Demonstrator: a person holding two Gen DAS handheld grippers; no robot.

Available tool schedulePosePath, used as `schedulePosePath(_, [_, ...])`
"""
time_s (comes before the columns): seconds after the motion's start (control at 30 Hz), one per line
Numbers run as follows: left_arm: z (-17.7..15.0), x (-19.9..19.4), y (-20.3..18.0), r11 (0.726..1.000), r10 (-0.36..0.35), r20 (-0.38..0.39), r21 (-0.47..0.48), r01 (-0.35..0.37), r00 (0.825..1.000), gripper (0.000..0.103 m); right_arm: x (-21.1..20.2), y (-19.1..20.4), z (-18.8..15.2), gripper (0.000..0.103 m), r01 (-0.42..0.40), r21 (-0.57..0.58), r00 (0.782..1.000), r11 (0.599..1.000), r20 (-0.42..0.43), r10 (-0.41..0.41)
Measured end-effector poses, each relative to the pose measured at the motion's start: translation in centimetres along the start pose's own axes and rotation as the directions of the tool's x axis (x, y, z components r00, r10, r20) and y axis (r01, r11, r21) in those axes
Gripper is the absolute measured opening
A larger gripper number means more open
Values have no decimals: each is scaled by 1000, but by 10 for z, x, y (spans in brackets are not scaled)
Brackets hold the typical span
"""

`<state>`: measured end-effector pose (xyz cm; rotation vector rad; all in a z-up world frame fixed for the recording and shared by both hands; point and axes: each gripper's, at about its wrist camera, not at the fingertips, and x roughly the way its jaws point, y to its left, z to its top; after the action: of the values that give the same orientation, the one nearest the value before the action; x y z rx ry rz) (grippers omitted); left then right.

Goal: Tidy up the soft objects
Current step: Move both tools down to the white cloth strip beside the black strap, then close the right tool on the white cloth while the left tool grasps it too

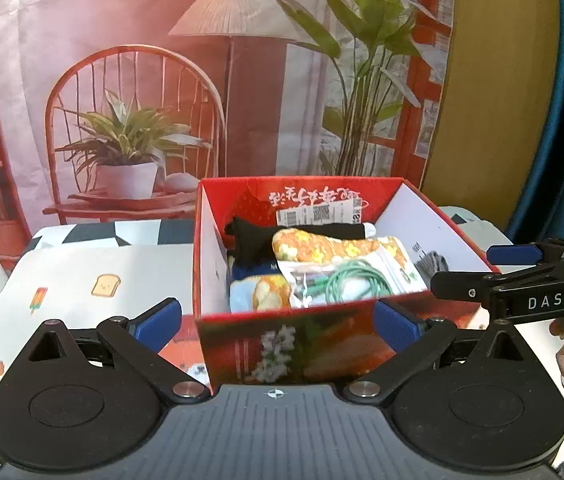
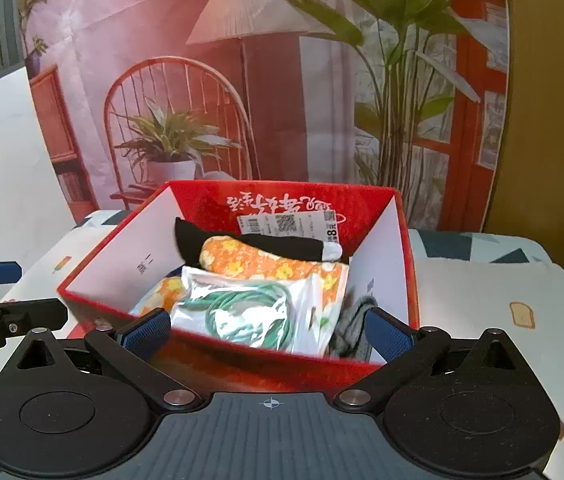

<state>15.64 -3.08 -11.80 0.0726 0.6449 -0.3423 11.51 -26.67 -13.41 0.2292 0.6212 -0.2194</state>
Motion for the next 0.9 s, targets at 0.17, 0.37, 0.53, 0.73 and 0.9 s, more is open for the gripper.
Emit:
schedulePosePath(0.17, [-20,-15,-3,1000,-14,10,8,14,1000,103,-15,5,-22,103,-16,-26,1000,1000,21,17])
schedulePosePath(0.37, [-49,-17,-4,999,-39,-5,-11,38,999,103,-24,5,-57,103,-48,-13,999,999,16,48])
schedulePosePath(0.53, [-80,-13,2,997,-44,-33,-68,42,998,102,-25,1,-95,102,-55,24,998,998,-1,55])
schedulePosePath(0.73, [-110,-10,2,989,-85,-48,-127,79,995,73,-26,-5,-138,96,-27,65,999,998,-31,29])
schedulePosePath(0.9, [-127,-5,-5,985,-121,-75,-130,111,990,69,-33,-10,-162,91,3,58,999,998,-34,-1])
